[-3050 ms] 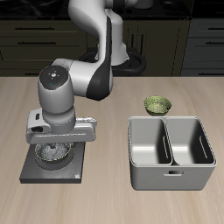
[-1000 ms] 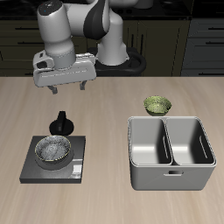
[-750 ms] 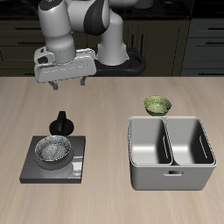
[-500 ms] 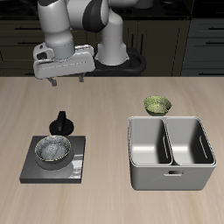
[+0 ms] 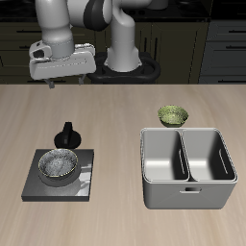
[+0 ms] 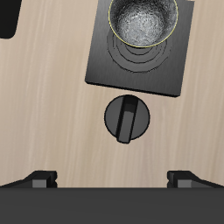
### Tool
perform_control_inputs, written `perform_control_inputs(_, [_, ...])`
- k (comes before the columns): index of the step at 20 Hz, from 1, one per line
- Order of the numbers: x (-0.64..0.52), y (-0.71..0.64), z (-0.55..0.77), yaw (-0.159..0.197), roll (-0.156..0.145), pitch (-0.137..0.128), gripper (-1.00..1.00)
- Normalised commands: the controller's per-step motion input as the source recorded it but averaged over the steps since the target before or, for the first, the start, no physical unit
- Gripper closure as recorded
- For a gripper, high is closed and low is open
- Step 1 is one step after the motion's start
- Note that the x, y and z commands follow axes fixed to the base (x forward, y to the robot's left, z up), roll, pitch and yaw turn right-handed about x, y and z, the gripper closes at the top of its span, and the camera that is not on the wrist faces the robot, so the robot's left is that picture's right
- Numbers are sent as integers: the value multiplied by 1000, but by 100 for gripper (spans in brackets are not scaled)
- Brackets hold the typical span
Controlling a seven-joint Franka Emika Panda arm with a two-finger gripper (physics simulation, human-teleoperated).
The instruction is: Place the black bowl on the flat stove and turn on the flat stove
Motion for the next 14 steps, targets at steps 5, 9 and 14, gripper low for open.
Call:
perform_control_inputs(5, [-60,-212,31,16,-35,-27,-100])
perform_control_inputs(9, [16,-77,-3,18,-3,-15,-100])
perform_control_inputs(14, [89,5,-1,-6,17,-23,-100])
